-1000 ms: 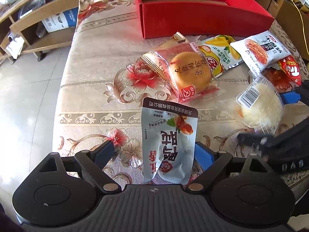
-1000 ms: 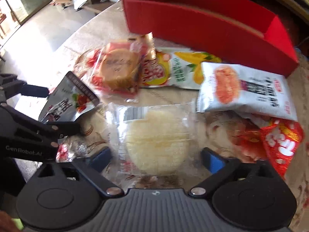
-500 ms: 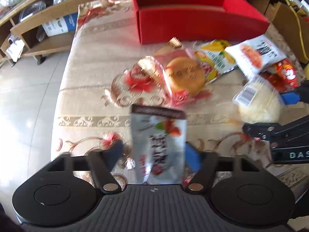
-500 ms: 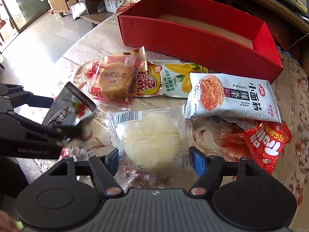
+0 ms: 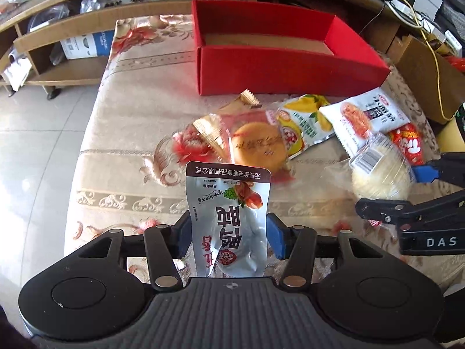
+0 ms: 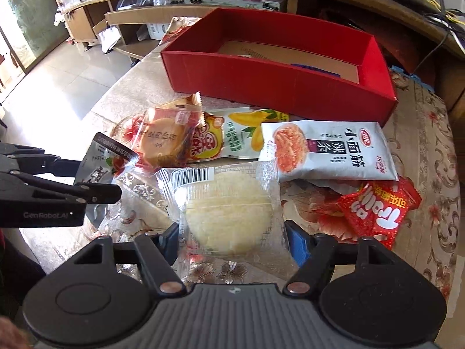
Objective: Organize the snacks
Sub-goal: 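Carry the jerky pouch with the left gripper while the right gripper carries the bun over the red box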
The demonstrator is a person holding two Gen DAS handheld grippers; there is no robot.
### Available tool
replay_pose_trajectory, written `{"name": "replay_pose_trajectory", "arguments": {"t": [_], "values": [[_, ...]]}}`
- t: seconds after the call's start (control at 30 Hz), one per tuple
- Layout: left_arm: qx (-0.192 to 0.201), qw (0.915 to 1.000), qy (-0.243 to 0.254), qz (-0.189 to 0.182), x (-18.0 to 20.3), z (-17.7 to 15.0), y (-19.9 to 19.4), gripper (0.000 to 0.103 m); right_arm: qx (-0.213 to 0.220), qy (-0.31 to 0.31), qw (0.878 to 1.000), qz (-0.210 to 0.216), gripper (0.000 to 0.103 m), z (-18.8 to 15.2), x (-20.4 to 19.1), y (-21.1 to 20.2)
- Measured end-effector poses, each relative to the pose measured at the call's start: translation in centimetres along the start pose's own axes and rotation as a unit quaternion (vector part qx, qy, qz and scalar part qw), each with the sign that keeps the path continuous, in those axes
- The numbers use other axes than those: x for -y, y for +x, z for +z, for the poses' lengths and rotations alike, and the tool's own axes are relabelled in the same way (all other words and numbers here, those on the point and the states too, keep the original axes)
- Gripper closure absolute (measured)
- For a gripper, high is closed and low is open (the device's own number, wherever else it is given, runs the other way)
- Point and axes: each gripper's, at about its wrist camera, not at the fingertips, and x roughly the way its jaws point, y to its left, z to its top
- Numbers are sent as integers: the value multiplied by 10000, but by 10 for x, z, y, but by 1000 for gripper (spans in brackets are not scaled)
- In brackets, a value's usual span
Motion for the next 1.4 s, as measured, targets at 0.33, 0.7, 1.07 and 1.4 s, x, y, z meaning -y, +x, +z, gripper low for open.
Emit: {"name": "replay_pose_trajectory", "arguments": {"t": [0.33, 0.7, 1.07, 1.4], "values": [[248, 9995, -50, -213, 11, 19, -7, 43, 230, 152, 9996, 102, 33, 12, 5, -11], [294, 9992, 24, -281, 22, 28, -4, 43, 266, 271, 9992, 109, 33, 16, 11, -12], [477, 9982, 23, -358, 28, 43, -8, 42, 491, 414, 9978, 138, 33, 26, 17, -23], [767, 9963, 57, -386, 38, 71, -12, 43, 778, 745, 9941, 89, 33, 49, 37, -34]]}}
